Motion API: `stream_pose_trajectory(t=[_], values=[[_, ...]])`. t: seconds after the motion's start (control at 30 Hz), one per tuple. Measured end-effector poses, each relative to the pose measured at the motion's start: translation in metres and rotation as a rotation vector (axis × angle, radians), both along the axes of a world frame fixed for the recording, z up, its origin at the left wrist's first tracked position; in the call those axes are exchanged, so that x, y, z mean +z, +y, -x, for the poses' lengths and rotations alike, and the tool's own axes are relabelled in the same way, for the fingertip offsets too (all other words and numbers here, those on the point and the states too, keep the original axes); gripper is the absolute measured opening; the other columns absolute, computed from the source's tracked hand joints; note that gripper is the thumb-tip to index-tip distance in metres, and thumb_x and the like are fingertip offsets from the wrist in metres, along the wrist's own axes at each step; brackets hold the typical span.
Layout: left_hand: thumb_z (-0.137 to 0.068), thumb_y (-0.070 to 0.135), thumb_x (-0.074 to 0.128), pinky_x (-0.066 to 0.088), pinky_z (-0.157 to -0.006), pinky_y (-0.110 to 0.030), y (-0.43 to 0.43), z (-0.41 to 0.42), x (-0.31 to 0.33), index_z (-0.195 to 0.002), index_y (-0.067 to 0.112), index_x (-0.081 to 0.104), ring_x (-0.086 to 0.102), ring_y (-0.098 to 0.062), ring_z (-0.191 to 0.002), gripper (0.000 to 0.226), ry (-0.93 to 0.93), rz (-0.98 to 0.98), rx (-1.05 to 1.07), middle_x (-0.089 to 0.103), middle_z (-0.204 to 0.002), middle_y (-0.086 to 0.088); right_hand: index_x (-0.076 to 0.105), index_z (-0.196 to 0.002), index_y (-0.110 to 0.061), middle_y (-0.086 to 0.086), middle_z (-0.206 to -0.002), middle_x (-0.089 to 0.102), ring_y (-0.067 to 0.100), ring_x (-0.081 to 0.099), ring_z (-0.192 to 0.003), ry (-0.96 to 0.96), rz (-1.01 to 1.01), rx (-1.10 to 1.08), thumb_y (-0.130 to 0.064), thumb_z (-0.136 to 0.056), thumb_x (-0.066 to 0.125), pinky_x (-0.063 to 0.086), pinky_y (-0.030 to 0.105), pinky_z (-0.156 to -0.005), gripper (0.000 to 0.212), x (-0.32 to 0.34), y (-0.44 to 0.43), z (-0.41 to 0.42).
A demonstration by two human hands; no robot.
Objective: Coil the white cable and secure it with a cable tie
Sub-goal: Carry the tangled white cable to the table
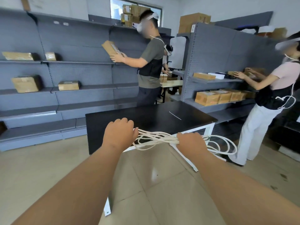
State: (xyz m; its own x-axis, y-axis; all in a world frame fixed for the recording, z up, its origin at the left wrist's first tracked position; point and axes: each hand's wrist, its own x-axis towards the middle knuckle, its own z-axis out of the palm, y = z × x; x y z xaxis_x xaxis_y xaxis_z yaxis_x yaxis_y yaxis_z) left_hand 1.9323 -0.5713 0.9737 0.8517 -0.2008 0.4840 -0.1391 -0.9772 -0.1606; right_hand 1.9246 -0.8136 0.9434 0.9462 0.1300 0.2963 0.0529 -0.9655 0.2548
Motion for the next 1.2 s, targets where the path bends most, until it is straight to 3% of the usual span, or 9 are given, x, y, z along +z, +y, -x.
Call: stream_pose_trajectory(t=[0.07,0.27,0.63,1.2], values=[[-0.096,0.044,0.031,0.047,-0.078,-0.031,-0.01,-0.023,0.003,-0.1,0.017,0.058,0.058,-0.02,-0.089,0.038,-0.005,0.012,0.028,0.061,-0.096,-0.001,0.045,-0.09,-0.017,0.005,-0.096,0.065,0.027,0.06,-0.091,0.012,0.003,0.048,-0.014,-0.086,0.042,0.034,0.033,-0.076,0.006,0.005,-0.008,-0.032],[-0.096,0.042,0.032,0.042,-0.077,-0.032,-0.021,-0.072,0.006,-0.102,0.016,0.057,0.056,-0.021,-0.095,0.037,0.037,0.036,0.11,0.06,-0.101,-0.003,0.05,-0.097,-0.015,0.005,-0.096,0.066,0.028,0.06,-0.091,-0.001,0.03,0.14,-0.016,-0.088,0.043,0.029,0.034,-0.071,0.012,0.01,-0.021,-0.11],[-0.095,0.042,0.032,0.043,-0.082,-0.033,-0.029,-0.168,-0.006,-0.105,0.017,0.056,0.055,-0.021,-0.098,0.036,0.081,0.063,0.178,0.06,-0.103,-0.002,0.046,-0.085,-0.018,0.004,-0.091,0.066,0.027,0.058,-0.087,-0.059,-0.035,0.213,-0.01,-0.082,0.044,0.032,0.034,-0.073,0.008,-0.008,-0.026,-0.215],[-0.095,0.042,0.033,0.041,-0.084,-0.035,0.002,-0.387,-0.025,-0.107,0.015,0.057,0.054,-0.024,-0.103,0.038,0.136,0.039,0.252,0.06,-0.108,-0.004,0.051,-0.096,-0.015,0.003,-0.098,0.064,0.025,0.056,-0.095,0.044,-0.093,0.274,-0.021,-0.088,0.046,0.035,0.034,-0.08,0.012,-0.041,0.007,-0.442]])
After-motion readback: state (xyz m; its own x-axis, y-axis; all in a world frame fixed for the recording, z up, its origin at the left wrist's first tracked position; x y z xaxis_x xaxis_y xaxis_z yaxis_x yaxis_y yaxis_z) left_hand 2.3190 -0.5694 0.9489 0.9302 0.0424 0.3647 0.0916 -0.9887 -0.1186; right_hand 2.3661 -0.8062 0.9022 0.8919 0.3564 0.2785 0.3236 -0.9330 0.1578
